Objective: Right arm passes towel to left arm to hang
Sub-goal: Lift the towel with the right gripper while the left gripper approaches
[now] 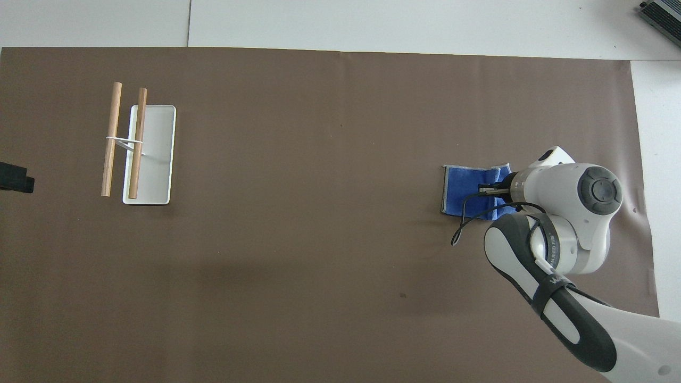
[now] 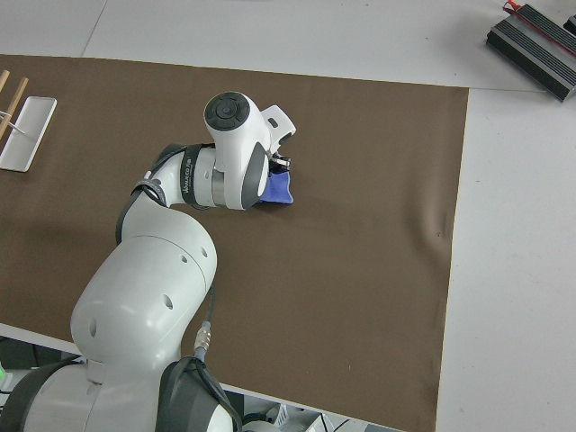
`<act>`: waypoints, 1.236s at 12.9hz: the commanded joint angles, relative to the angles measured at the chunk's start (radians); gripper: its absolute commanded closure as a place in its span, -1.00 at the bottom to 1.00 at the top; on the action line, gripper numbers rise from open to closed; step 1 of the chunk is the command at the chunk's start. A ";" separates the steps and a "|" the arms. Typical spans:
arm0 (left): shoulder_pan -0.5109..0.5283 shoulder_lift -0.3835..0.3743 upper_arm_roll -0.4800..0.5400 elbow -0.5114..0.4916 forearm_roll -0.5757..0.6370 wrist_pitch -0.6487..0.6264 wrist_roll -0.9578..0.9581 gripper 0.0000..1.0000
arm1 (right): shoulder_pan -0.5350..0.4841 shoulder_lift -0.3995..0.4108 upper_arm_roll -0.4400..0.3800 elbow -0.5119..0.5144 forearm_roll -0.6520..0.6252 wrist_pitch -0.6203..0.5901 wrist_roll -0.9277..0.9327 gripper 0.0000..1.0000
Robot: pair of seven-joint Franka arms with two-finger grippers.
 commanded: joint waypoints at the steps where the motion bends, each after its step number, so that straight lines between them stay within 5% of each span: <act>1: 0.009 -0.027 -0.008 -0.032 0.022 0.007 -0.009 -1.00 | -0.009 -0.013 0.046 0.103 0.092 -0.099 0.023 1.00; 5: 0.009 -0.027 -0.008 -0.032 0.022 0.007 -0.009 -1.00 | -0.010 -0.013 0.110 0.183 0.281 -0.118 0.022 1.00; 12: 0.009 -0.029 -0.010 -0.032 0.021 -0.007 -0.001 -1.00 | -0.010 -0.012 0.222 0.226 0.808 -0.120 -0.128 1.00; 16: 0.000 -0.071 -0.011 -0.127 -0.128 0.047 0.000 -1.00 | -0.009 -0.024 0.294 0.225 1.063 -0.127 -0.156 1.00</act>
